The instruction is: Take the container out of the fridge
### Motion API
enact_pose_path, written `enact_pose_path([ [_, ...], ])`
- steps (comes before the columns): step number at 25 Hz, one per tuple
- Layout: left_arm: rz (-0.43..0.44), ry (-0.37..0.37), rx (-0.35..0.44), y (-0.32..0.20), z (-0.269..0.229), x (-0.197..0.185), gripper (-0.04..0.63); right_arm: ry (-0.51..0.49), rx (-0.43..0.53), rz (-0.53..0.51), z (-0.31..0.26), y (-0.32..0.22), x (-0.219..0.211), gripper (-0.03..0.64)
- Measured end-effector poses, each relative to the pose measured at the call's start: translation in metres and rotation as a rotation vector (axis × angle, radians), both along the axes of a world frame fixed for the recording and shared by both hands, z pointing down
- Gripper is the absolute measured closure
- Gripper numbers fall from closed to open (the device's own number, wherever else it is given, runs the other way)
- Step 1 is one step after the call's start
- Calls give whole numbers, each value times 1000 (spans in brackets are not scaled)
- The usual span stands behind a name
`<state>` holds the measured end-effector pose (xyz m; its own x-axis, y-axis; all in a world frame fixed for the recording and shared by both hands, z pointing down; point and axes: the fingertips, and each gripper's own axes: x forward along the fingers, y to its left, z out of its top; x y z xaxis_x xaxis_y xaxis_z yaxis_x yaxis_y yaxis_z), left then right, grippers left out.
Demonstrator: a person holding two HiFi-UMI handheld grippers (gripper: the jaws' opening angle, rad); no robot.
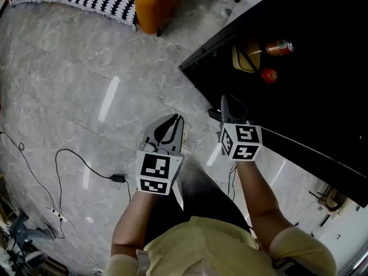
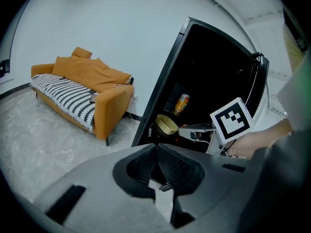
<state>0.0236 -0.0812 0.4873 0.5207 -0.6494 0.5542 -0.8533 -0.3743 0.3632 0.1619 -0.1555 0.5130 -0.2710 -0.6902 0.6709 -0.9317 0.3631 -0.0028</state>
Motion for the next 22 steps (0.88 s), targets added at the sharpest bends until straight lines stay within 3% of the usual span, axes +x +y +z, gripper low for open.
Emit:
enact_pose_path([
  [22,6,23,-10,-45,48,40,555,64,60,18,43,-52,29,588],
])
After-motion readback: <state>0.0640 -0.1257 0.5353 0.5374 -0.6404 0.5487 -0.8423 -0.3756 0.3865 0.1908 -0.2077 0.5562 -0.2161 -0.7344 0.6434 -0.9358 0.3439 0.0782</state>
